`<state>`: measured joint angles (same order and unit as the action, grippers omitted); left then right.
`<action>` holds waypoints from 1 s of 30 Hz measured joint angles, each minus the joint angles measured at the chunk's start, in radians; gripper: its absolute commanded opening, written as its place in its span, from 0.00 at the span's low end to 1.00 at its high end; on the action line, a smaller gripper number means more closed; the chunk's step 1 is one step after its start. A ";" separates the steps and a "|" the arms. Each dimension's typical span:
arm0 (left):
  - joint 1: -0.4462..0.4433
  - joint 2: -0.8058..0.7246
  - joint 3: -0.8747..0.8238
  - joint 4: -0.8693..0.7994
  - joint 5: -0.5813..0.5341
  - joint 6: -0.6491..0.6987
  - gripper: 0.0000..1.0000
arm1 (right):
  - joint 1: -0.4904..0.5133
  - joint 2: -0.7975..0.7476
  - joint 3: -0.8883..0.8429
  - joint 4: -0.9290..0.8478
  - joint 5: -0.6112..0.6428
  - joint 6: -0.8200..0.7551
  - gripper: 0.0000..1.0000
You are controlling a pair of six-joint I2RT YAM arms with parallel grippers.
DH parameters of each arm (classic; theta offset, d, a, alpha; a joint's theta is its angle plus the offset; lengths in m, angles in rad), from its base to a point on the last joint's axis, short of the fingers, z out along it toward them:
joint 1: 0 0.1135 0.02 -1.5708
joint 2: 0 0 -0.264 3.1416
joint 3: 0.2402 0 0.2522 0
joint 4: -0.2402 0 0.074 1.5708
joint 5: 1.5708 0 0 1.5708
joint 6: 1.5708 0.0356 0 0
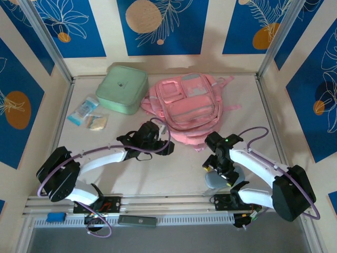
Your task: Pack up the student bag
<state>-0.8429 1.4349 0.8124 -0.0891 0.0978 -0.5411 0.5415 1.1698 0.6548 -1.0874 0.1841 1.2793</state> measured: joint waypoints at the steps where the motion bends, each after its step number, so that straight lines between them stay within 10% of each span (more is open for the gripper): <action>1: 0.000 -0.003 -0.003 -0.001 -0.003 0.000 0.69 | 0.000 0.005 -0.005 0.010 -0.001 0.006 0.99; 19: 0.000 -0.092 -0.060 -0.024 -0.118 -0.012 0.75 | -0.054 0.195 0.163 0.369 -0.046 -0.243 0.99; 30: 0.001 -0.086 -0.045 -0.031 -0.151 -0.004 0.80 | -0.029 0.209 0.190 0.271 0.013 -0.223 0.99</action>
<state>-0.8417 1.3487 0.7673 -0.1204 -0.0532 -0.5449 0.5121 1.3785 0.8444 -0.8165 0.1967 1.0561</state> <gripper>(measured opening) 0.791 0.992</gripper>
